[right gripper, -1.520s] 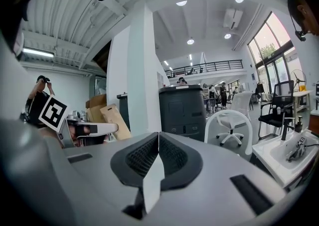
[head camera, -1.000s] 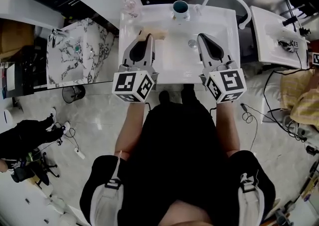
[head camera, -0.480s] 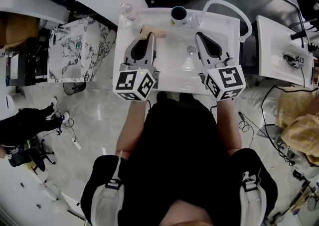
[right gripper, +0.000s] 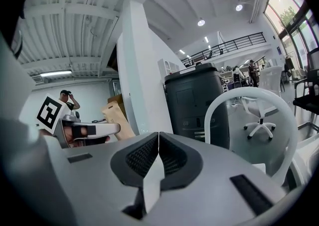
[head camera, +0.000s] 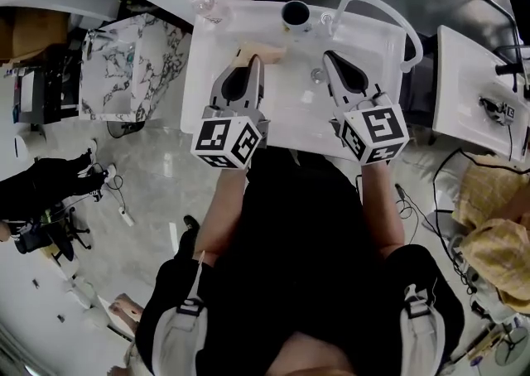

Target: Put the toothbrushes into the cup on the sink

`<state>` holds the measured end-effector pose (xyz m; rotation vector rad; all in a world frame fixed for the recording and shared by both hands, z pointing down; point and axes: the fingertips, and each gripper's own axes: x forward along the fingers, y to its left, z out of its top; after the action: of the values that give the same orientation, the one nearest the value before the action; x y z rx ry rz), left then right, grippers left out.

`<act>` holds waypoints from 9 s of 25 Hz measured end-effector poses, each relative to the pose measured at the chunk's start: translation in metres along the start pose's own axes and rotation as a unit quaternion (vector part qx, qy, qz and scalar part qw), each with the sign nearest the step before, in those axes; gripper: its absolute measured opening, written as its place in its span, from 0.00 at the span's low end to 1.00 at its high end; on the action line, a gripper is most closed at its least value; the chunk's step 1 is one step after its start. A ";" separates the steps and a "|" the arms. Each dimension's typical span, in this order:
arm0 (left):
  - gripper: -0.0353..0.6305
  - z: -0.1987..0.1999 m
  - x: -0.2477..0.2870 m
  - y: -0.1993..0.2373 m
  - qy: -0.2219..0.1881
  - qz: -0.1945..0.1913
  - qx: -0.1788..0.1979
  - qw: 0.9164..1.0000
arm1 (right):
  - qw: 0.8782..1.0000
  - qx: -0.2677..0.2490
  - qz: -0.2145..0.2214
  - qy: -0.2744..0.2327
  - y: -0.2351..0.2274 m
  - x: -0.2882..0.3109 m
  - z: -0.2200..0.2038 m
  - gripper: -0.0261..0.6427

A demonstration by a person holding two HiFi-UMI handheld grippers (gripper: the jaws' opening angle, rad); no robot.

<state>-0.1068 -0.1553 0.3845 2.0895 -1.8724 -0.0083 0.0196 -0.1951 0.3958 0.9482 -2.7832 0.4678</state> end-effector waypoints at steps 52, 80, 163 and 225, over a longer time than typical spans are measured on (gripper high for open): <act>0.11 0.001 0.133 0.034 0.035 -0.125 -0.017 0.991 | 0.988 0.043 -0.145 0.043 -0.032 0.029 -0.012 0.08; 0.11 -0.055 0.156 0.051 0.077 -0.110 0.006 0.991 | 0.987 0.043 -0.143 0.050 -0.021 0.035 -0.019 0.08; 0.16 -0.099 0.073 0.004 0.109 -0.058 0.017 0.992 | 0.999 -0.021 -0.008 0.029 0.017 -0.013 -0.006 0.08; 0.07 -0.034 -0.196 -0.004 0.009 -0.221 0.023 0.975 | 0.984 -0.010 -0.170 -0.052 0.226 -0.120 -0.044 0.08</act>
<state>-0.1217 0.0427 0.3733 2.4836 -1.3723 -0.0514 -0.0236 0.0573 0.3521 1.4460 -2.6245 0.3467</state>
